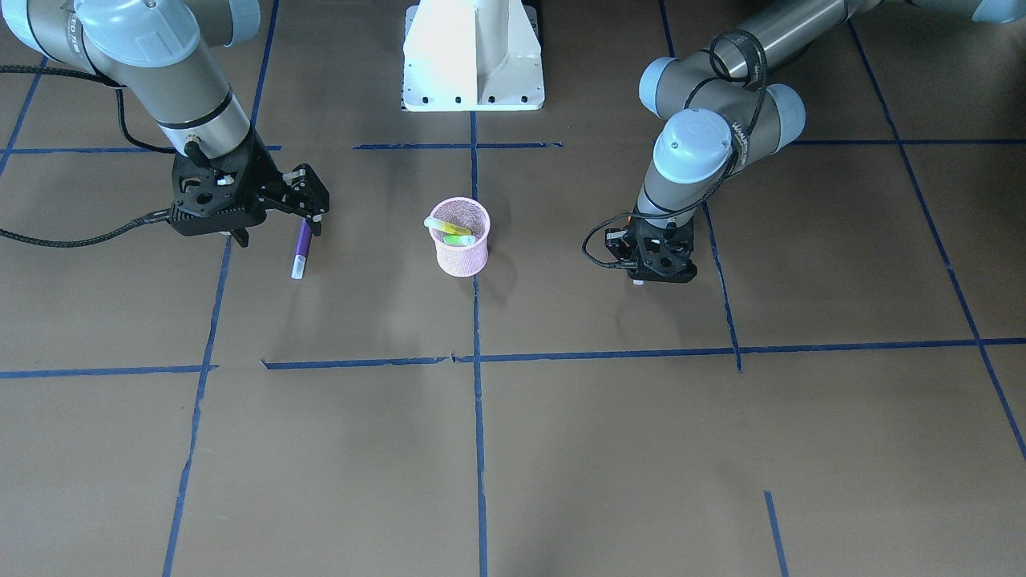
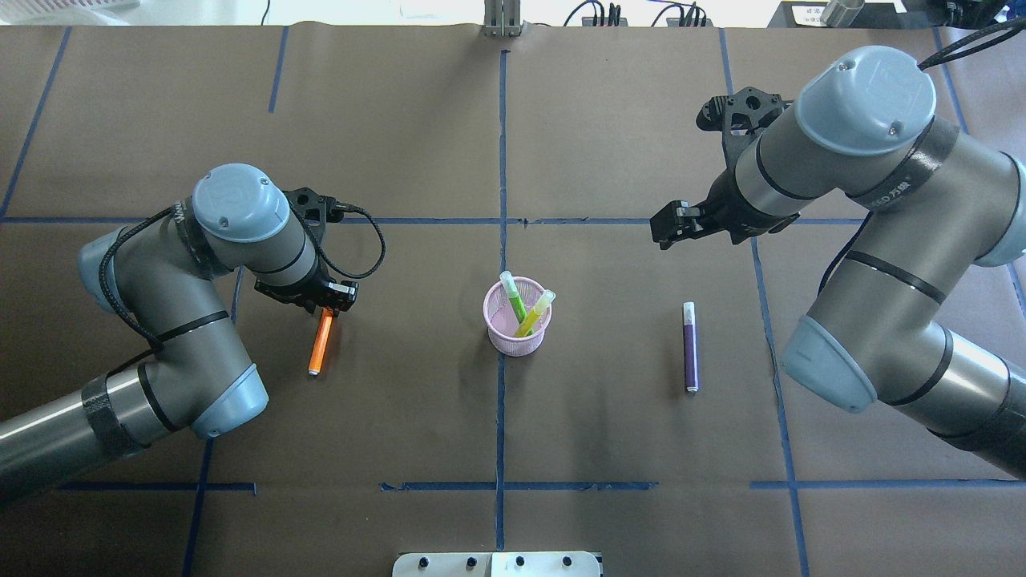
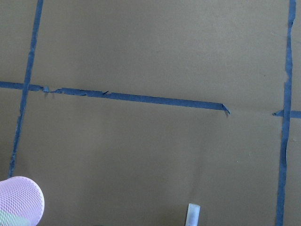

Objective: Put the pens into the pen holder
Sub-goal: 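Close the left gripper on the orange highlighter and lift it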

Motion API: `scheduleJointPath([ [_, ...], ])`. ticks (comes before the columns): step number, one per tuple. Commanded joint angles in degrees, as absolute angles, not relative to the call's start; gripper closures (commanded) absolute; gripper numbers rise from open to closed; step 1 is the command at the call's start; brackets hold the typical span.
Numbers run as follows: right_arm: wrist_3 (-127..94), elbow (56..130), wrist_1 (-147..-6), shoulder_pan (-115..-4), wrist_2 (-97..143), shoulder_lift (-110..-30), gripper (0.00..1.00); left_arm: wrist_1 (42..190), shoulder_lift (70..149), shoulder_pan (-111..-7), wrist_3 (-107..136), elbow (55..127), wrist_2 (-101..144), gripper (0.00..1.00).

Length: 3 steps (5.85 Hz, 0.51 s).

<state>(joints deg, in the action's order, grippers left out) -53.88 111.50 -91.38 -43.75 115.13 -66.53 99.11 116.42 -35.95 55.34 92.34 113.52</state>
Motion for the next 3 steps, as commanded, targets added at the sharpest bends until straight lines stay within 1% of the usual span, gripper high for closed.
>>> scheduleJointPath([
  [1, -53.9, 111.4, -91.4, -43.7, 115.0, -66.5, 0.00, 98.8, 116.9, -35.9, 55.5, 93.1, 113.6, 1.00],
  [2, -53.9, 111.4, -91.3, -43.7, 115.0, -66.5, 0.00, 98.6, 117.5, -35.9, 56.4, 95.8, 113.3, 1.00],
  [3, -53.9, 111.5, -91.3, -43.7, 115.0, -66.5, 0.00, 99.0, 117.8, -36.2, 56.9, 100.5, 112.3, 1.00],
])
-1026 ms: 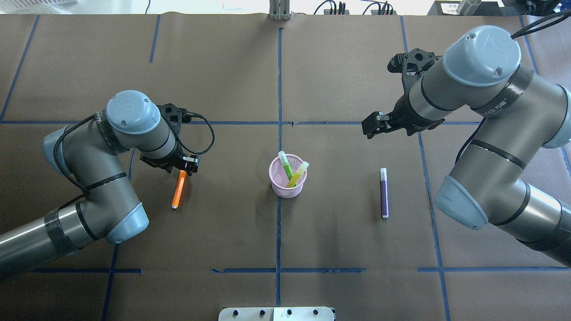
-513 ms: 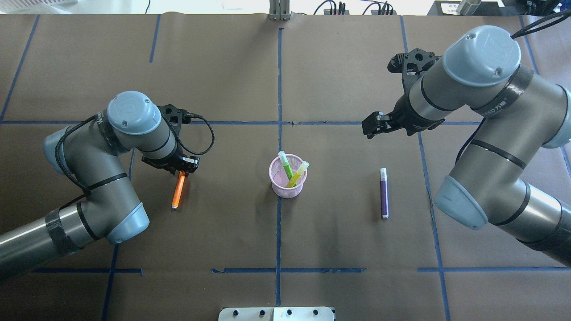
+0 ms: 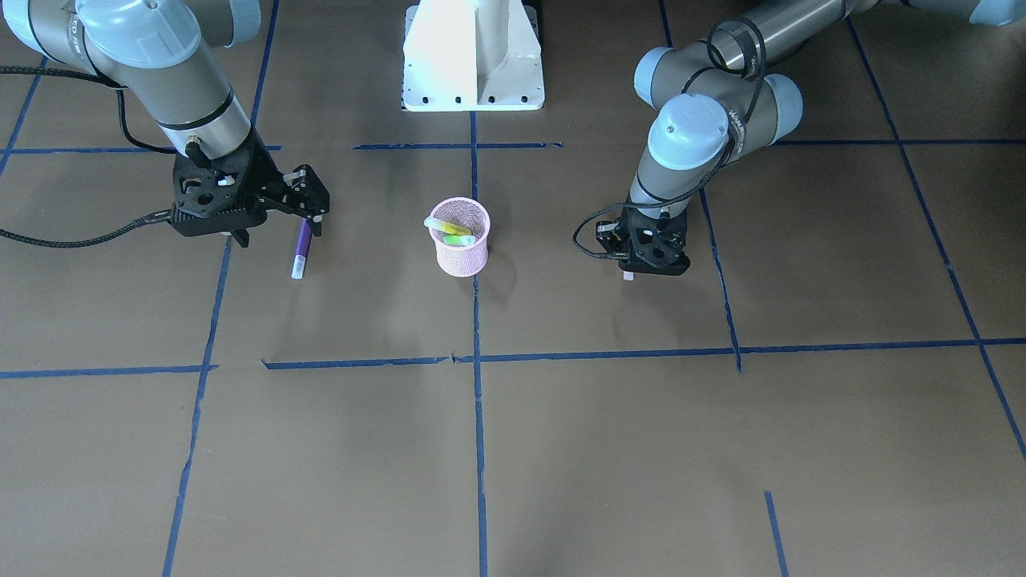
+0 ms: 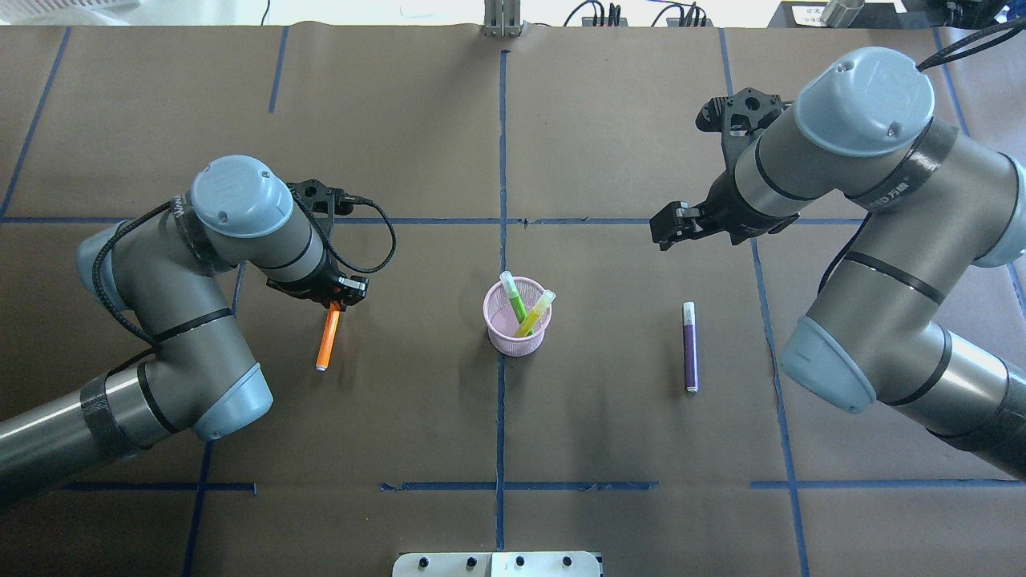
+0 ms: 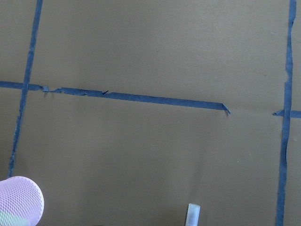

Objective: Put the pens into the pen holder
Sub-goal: 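Close the left gripper on the orange highlighter and lift it, then carry the orange highlighter over the pink cup and drop it in with the left gripper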

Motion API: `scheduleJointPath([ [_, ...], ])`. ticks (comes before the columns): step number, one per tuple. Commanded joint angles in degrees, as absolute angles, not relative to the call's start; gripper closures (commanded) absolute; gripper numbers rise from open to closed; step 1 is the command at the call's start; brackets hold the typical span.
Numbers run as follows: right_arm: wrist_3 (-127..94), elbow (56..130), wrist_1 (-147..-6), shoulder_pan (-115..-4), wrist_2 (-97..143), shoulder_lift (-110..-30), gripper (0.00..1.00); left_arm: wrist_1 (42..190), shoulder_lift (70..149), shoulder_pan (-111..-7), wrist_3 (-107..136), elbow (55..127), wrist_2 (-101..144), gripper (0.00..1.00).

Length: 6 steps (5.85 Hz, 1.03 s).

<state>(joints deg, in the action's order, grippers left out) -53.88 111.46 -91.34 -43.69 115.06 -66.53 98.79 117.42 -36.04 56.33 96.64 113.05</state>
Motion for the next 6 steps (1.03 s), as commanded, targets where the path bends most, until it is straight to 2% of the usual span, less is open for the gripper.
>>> scheduleJointPath([
  [1, -54.1, 111.6, -91.3, -43.7, 114.7, -66.5, 0.00, 99.0, 119.3, -35.7, 57.1, 103.5, 104.1, 1.00],
  [4, -54.2, 111.7, -91.2, -43.7, 114.4, -66.9, 0.00, 99.8, 121.6, -29.0, 56.8, 111.7, 89.8, 1.00],
  [6, -54.4, 111.8, -91.1, -43.7, 113.6, -66.8, 0.00, 103.1, 123.6, -20.8, 56.7, 111.5, 76.6, 1.00],
])
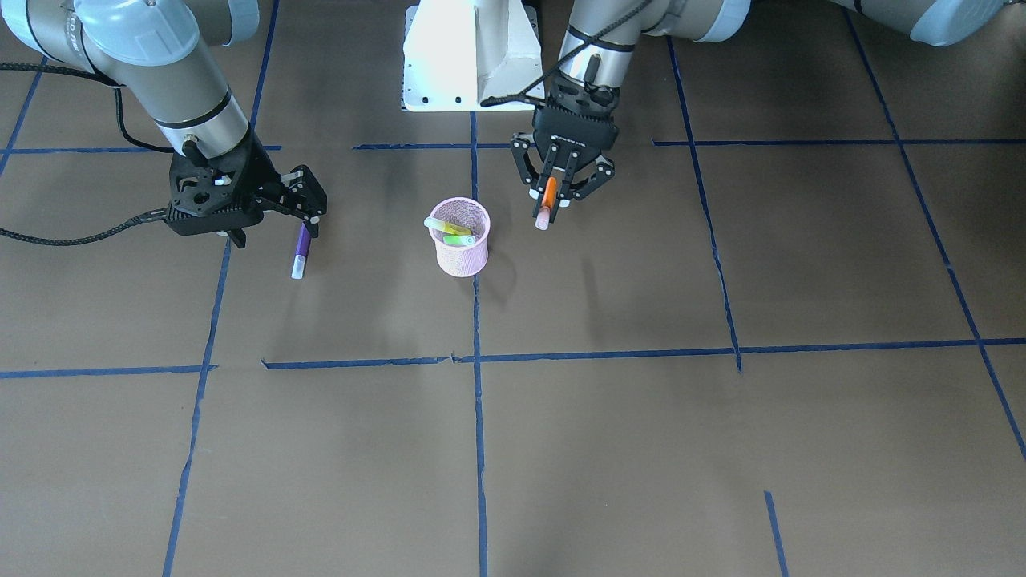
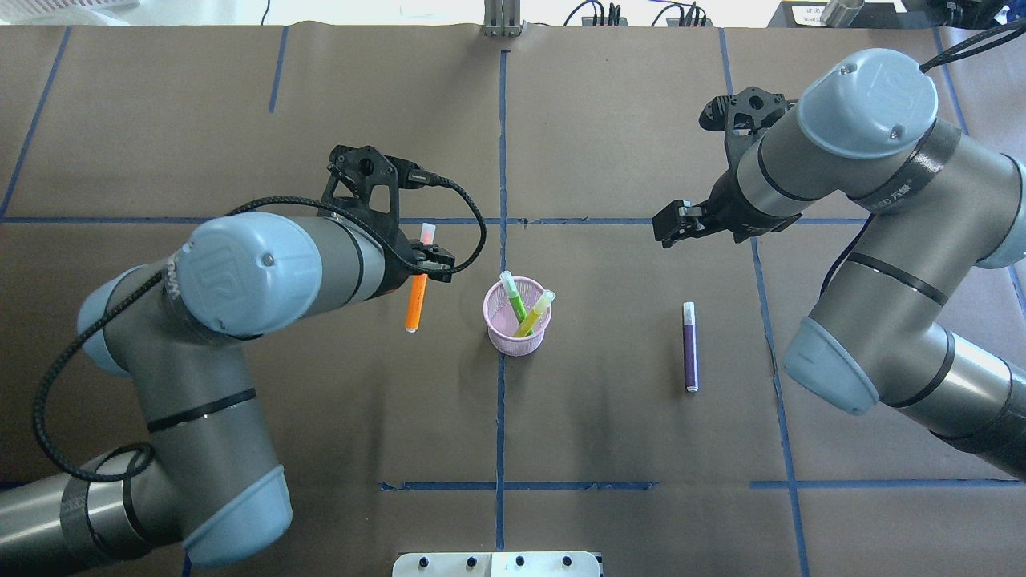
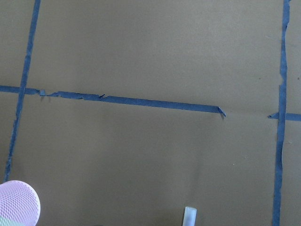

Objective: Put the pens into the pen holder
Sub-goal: 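Carry the orange highlighter over the pink cup and drop it in with the left gripper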

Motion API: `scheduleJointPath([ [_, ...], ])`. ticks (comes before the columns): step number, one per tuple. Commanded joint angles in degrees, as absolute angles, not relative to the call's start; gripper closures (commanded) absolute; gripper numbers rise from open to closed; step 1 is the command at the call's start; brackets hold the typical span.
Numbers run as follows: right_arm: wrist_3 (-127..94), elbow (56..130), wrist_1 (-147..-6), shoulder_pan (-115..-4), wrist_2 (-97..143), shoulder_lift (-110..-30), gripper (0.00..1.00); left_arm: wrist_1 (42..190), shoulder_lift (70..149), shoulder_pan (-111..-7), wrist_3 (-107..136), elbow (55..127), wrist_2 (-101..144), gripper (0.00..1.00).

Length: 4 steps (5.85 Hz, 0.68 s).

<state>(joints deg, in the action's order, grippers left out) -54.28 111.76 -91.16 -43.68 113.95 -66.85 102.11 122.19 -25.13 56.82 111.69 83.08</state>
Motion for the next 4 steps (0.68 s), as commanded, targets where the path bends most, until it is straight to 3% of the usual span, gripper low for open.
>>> scheduleJointPath([
  [1, -54.3, 111.8, -91.1, -43.7, 113.6, -66.9, 0.00, 103.2, 124.5, -20.1, 56.8, 110.4, 75.2, 1.00],
  [4, -54.3, 111.7, -91.1, -43.7, 113.6, -66.9, 0.00, 103.5, 133.6, -19.4, 57.5, 101.0, 72.2, 1.00],
])
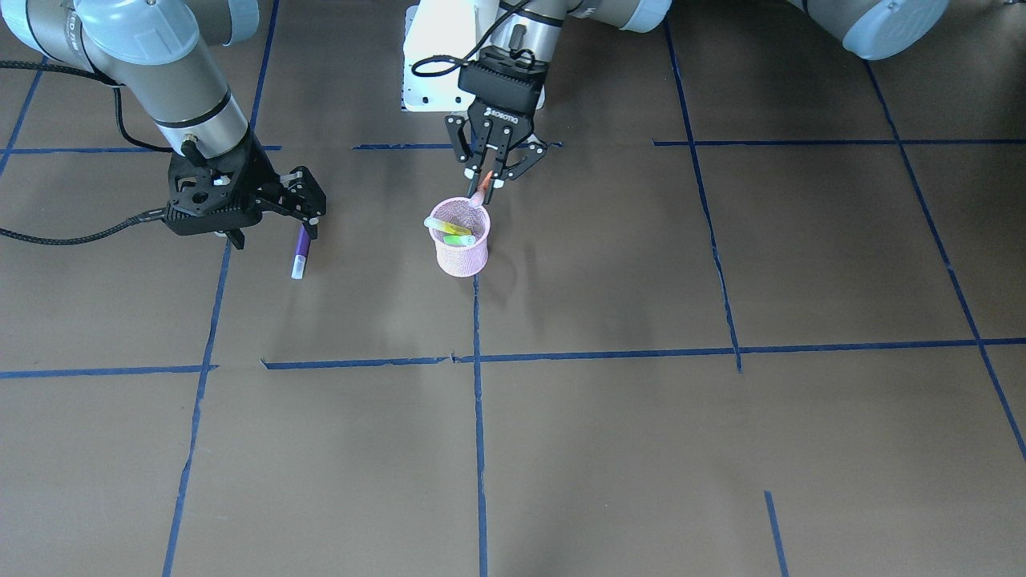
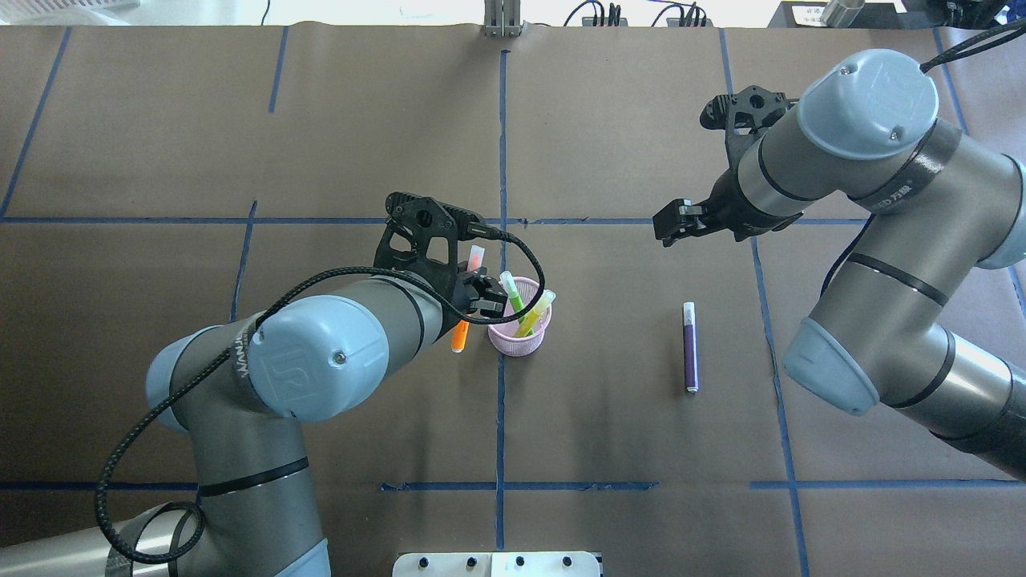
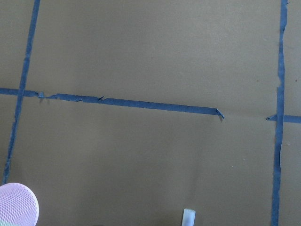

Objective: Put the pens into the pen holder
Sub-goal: 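Carry the orange highlighter over the pink cup and drop it in with the left gripper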

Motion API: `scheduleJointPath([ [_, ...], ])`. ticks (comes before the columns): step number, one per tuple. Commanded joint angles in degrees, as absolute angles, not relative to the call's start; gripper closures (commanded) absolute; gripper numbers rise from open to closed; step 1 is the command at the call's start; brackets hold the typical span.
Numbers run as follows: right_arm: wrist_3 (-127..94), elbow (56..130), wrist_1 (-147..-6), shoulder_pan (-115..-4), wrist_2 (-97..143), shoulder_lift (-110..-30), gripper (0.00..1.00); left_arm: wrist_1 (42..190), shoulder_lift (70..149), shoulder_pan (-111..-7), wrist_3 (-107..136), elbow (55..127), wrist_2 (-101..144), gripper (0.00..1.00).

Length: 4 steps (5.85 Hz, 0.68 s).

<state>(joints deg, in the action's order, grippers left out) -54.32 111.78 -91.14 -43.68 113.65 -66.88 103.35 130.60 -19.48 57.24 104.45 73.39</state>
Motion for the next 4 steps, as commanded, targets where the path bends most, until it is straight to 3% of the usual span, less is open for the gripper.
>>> scheduleJointPath([
  [1, -54.3, 111.7, -91.1, -43.7, 113.6, -67.0, 0.00, 104.6, 134.2, -19.4, 56.9, 100.1, 72.2, 1.00],
  [4, -53.8, 111.4, -91.0, -43.7, 113.6, -67.4, 0.00, 106.1, 134.4, -20.8, 54.7, 99.7, 72.2, 1.00],
])
